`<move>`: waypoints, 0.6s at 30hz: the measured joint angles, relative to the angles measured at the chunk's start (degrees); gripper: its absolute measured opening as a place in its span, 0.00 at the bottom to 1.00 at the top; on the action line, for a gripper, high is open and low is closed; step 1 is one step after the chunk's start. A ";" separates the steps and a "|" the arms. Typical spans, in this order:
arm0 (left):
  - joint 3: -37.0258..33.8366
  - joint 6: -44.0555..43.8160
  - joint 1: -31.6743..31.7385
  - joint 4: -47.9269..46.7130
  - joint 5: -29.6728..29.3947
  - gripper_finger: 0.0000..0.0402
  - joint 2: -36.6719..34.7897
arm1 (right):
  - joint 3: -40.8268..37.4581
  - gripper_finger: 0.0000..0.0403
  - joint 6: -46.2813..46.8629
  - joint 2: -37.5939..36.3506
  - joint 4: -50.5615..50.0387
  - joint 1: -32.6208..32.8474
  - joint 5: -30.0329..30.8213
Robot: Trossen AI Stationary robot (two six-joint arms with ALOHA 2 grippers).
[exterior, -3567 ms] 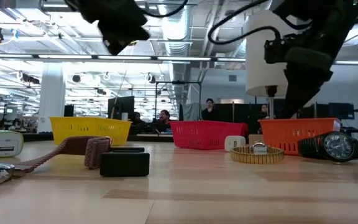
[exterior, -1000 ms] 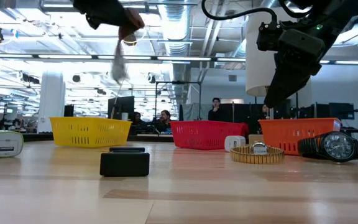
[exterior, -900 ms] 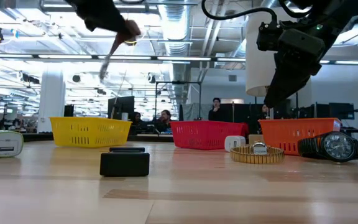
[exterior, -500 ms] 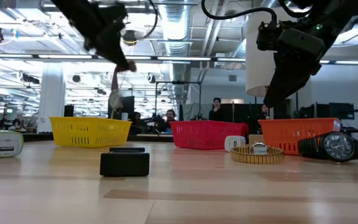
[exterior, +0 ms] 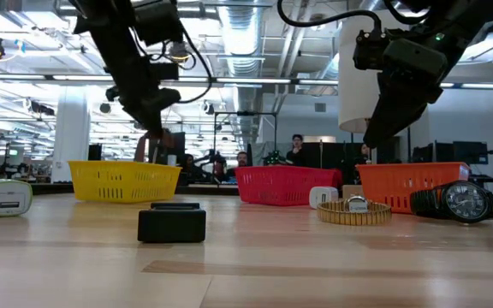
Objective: Pick & Place Office items
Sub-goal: Put the brown watch into the yellow bin
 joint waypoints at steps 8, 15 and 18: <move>0.00 0.21 -0.03 -0.83 7.32 0.06 1.67 | 0.00 0.54 0.00 0.00 0.00 -0.02 -0.15; 0.00 0.20 -0.15 -6.96 7.75 0.12 1.67 | 0.00 0.54 0.00 0.00 0.00 0.00 -0.15; 0.00 -0.92 -0.15 -9.31 10.61 0.16 1.67 | 0.00 0.54 0.00 0.00 0.00 -0.02 -0.15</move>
